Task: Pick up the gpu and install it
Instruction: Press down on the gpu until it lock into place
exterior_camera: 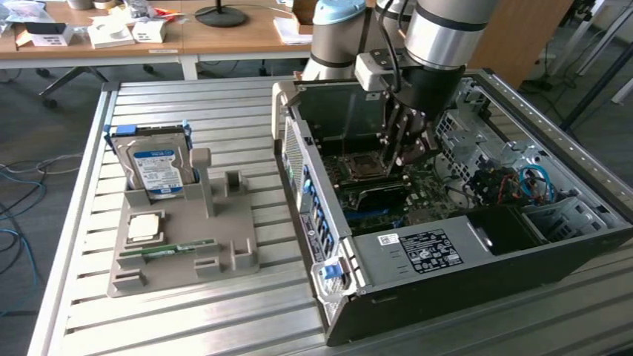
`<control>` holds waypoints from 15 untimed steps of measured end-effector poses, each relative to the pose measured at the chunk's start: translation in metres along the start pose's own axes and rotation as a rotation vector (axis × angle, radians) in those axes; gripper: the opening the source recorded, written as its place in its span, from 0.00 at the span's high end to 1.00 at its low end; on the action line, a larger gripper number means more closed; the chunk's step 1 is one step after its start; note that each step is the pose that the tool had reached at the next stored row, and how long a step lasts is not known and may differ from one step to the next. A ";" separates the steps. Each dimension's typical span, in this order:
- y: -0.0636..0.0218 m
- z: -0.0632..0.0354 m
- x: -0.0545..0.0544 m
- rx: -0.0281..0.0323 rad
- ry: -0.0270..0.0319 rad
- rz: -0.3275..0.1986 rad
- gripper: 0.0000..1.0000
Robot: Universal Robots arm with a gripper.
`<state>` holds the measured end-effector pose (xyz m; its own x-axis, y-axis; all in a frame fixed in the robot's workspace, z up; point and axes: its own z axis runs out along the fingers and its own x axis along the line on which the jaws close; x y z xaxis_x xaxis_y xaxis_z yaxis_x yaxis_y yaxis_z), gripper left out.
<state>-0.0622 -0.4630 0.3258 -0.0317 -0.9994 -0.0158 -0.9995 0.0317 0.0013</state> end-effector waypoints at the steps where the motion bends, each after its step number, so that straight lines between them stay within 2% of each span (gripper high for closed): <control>1: 0.0000 0.0000 0.000 0.0000 0.0000 0.000 0.67; 3: 0.0000 0.0000 0.000 0.0000 0.0000 0.000 0.68; 4: 0.0000 0.0000 0.000 0.0000 0.0001 0.000 0.75; 13: 0.0000 0.0000 0.000 0.0000 0.0000 0.000 0.75; 14: 0.0000 0.0000 0.000 0.0000 0.0000 0.000 0.76; 15: 0.0000 0.0000 0.000 0.0000 0.0000 0.000 0.83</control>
<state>-0.0622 -0.4630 0.3259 -0.0317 -0.9994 -0.0158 -0.9995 0.0317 0.0013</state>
